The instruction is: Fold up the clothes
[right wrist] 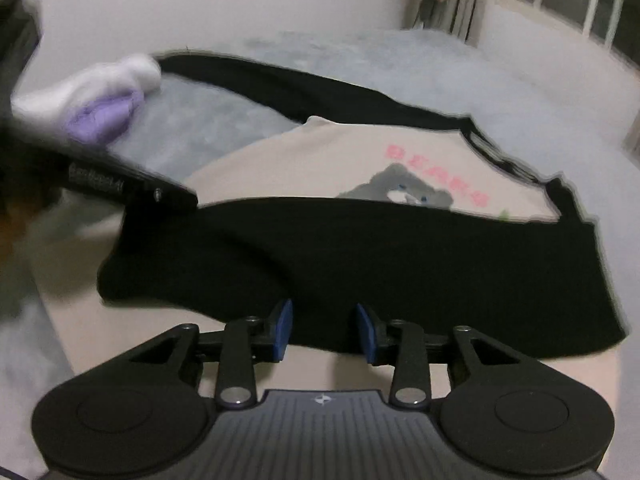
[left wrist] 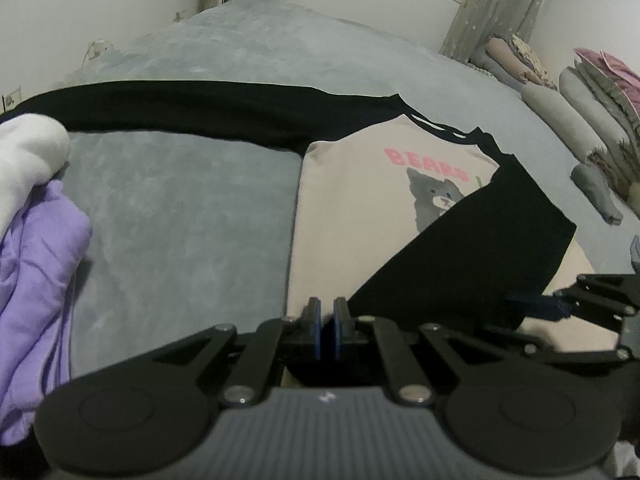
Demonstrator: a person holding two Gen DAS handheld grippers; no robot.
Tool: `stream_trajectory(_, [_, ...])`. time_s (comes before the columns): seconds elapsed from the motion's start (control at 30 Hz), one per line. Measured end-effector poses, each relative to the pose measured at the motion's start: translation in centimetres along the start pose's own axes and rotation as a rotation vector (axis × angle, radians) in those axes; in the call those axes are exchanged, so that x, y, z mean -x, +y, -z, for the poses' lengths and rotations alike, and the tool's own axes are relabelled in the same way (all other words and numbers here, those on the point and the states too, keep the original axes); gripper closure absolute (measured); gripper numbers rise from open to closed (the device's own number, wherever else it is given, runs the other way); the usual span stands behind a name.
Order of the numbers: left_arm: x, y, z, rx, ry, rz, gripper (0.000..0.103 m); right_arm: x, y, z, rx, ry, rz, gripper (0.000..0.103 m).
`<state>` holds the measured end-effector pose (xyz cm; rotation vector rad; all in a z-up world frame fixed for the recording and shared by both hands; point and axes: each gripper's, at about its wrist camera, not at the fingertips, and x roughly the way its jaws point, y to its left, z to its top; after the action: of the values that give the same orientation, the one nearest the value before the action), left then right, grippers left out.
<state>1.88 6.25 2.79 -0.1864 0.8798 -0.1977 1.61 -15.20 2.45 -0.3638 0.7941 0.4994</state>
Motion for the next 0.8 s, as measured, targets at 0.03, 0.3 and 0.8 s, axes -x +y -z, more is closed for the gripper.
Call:
stream_trajectory(0.03, [0.1,0.0,-0.1,0.001,-0.004,0.003,0.097,0.3,0.4,-0.2,-0.003,-0.02,-0.015,0.069])
stream_trajectory(0.3, [0.0,0.0,-0.1,0.006,-0.002,0.011,0.097,-0.8,5.5,0.7,0.067,-0.035,-0.149,0.069])
stream_trajectory(0.8, [-0.1,-0.1,-0.1,0.003,-0.003,-0.002,0.097,0.4,7.3,0.7,0.128,-0.01,-0.16,0.078])
